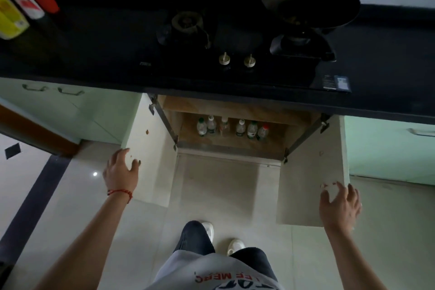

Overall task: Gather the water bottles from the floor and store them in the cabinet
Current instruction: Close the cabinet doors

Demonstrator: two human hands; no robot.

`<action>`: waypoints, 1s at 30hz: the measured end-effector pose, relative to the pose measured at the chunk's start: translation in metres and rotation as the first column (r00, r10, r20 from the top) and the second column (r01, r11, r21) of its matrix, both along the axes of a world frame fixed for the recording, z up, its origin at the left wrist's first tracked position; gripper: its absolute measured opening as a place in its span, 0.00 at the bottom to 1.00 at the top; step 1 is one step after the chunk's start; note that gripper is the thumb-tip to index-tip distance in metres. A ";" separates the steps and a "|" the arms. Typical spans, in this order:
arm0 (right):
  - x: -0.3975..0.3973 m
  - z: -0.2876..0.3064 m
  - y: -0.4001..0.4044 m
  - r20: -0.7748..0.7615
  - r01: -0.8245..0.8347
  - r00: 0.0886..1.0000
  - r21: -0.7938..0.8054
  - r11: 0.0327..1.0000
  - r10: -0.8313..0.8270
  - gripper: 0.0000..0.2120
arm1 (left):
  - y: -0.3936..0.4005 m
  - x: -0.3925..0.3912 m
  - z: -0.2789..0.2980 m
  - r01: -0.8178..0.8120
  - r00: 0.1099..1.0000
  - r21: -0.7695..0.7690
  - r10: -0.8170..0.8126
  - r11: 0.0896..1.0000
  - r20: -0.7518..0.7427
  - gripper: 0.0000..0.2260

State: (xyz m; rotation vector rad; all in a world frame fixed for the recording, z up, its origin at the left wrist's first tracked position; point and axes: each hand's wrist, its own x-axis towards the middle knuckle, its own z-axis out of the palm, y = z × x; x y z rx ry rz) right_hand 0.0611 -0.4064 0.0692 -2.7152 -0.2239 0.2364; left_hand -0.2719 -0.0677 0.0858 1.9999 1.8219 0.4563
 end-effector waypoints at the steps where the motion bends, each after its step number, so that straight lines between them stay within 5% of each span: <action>1: 0.003 0.000 -0.002 -0.016 0.017 1.000 -0.023 1.000 -0.017 0.29 | 0.009 -0.004 -0.002 -0.044 0.998 -0.018 0.043 0.999 -0.049 0.20; 5: 0.014 -0.001 -0.006 -0.128 0.118 0.984 -0.037 0.992 -0.121 0.29 | 0.031 -0.018 -0.017 -0.161 0.974 -0.227 0.117 0.960 -0.193 0.25; 9: 0.016 -0.003 -0.004 -0.178 0.199 0.963 -0.037 0.979 -0.203 0.29 | 0.031 -0.021 -0.033 -0.187 0.982 -0.387 0.156 0.903 -0.110 0.22; 18: 0.012 -0.005 0.017 -0.286 0.291 0.913 -0.039 0.956 -0.290 0.15 | 0.032 -0.010 -0.033 -0.193 0.972 -0.382 0.124 0.904 -0.198 0.12; 30: -0.009 -0.011 0.119 -0.466 0.253 0.864 0.078 0.964 -0.189 0.16 | -0.013 0.094 -0.034 -0.152 0.981 -0.504 0.190 0.850 0.025 0.13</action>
